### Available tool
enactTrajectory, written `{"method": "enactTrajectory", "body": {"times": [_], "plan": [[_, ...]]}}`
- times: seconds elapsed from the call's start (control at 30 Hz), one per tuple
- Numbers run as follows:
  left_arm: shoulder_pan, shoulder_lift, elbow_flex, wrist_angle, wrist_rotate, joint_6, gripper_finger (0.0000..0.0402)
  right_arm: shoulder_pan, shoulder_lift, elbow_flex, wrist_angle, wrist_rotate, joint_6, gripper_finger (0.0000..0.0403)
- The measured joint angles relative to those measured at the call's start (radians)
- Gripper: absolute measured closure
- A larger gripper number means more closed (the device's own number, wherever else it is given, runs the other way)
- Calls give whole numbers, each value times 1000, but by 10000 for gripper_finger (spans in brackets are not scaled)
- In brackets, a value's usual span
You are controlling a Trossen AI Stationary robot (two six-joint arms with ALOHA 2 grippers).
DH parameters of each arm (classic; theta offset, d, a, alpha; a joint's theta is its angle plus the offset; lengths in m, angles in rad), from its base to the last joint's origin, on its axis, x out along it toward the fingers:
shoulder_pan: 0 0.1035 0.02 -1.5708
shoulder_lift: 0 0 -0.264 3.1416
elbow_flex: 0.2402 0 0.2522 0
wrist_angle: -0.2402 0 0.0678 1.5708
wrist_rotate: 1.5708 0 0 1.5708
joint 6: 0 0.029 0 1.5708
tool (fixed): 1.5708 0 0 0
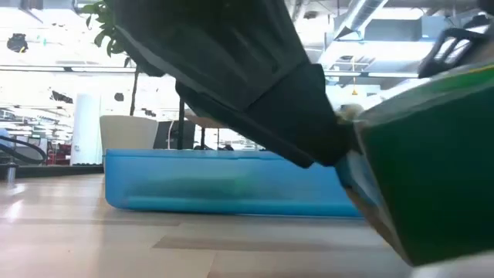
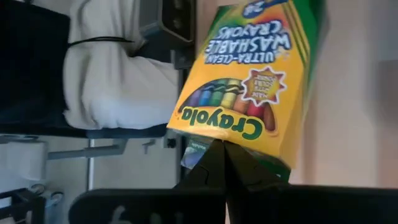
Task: Pack school essentials
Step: Put the crayon box into the supply box
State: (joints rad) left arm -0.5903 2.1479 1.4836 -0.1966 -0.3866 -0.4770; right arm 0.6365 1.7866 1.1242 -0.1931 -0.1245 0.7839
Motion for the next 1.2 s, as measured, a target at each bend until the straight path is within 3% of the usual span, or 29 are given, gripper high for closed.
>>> {"method": "enactTrajectory", "body": {"times": [0.33,0.73,0.97,1.2], "plan": [[-3,0,71,-153,-12,-1,233,-75,0,99,-224,26,-23,394],[2,-16,168,-353,-69,-3,233,-186,0,174,-351,47,-140,395],[6,-80,169,-530,-175,-45,233,-237,1,217,-418,39,-207,395],[18,-124,169,-709,-343,-102,233,-274,2,222,-452,11,-224,395]]}}
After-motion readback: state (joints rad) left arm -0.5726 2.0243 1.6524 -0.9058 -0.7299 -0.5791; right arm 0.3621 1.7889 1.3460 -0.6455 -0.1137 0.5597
